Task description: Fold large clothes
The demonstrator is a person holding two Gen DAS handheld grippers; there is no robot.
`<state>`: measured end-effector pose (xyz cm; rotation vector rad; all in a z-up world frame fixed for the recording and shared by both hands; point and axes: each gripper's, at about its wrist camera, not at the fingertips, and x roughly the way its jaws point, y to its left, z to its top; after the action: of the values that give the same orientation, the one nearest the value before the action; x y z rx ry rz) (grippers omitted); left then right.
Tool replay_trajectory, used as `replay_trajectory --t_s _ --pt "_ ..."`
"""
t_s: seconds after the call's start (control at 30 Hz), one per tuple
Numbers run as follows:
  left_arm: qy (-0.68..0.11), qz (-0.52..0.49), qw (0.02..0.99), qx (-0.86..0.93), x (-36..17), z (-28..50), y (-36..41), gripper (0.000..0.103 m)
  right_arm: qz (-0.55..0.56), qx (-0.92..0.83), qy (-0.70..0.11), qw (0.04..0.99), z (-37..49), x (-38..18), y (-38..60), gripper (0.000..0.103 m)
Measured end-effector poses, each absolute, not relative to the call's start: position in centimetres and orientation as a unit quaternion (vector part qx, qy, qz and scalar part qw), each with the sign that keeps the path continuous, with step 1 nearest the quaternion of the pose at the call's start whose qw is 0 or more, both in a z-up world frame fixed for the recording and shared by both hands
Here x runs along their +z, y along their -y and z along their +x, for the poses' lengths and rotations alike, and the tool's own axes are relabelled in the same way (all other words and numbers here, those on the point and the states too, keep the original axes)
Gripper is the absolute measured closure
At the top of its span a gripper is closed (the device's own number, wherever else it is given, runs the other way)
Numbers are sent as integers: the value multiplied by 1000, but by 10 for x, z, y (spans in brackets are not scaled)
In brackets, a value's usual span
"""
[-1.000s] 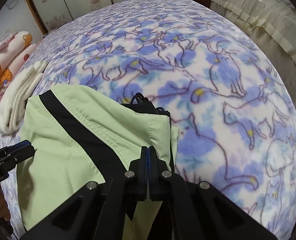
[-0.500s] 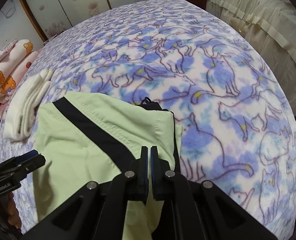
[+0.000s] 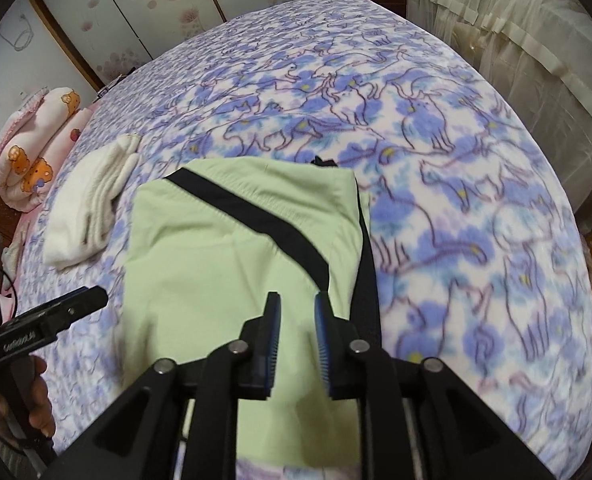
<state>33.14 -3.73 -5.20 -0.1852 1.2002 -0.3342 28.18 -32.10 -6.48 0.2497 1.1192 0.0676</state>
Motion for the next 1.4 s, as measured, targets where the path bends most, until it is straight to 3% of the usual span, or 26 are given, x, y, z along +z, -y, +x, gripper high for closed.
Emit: replay_trajectory --t_s 0.07,0.17,0.2,0.27,0.43,0.53,1.0,1.23,1.4 --pt "-563 -86 807 -158 -47 325 37 30 115 35 -529 840 270 -59 321 79" --pt "-566 -83 804 -161 -41 315 37 17 118 43 -530 839 259 -51 322 66" --pt "-565 -84 805 -162 -39 311 37 16 120 46 -531 838 256 -50 323 61" --pt "-567 -83 802 -169 -36 307 38 16 120 54 -531 837 250 -45 323 44" --pt "-575 -84 793 -180 -34 297 41 16 99 67 -534 837 240 -40 318 34" --pt "-581 -88 787 -186 -39 293 41 16 97 66 -535 837 236 -44 319 23" --pt "-642 -168 723 -195 -121 298 29 15 161 86 -592 785 246 -118 349 22" --pt "-622 -178 738 -192 -138 308 27 6 202 95 -604 765 267 -147 369 22" --pt "-630 -195 729 -185 -158 321 27 5 247 136 -605 745 287 -171 376 22"
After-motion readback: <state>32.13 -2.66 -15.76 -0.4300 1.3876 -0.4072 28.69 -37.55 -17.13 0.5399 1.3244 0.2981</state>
